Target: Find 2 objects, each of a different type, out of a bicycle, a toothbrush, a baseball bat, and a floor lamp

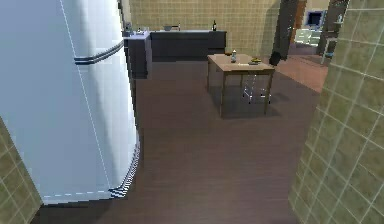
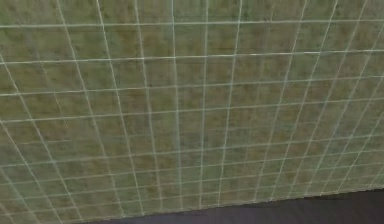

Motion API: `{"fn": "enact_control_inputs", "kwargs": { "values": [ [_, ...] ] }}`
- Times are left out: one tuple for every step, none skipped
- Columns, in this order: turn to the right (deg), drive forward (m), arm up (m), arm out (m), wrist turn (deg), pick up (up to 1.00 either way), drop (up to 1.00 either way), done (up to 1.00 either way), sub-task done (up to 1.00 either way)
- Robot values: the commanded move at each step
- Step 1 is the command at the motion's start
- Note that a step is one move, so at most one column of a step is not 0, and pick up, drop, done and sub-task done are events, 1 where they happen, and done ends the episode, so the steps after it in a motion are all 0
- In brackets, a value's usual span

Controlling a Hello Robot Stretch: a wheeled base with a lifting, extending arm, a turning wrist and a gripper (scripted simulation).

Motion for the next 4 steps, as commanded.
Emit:
{"fn": "enact_control_inputs", "kwargs": {
  "values": [
    [0.0,1.00,0.00,0.00,0.0,0.00,0.00,0.00,0.00],
    [3.0,0.00,0.00,0.00,0.0,0.00,0.00,0.00,0.00],
    [0.0,0.45,0.00,0.00,0.0,0.00,0.00,0.00,0.00],
    [42.0,0.00,0.00,0.00,0.0,0.00,0.00,0.00,0.00]
  ]
}}
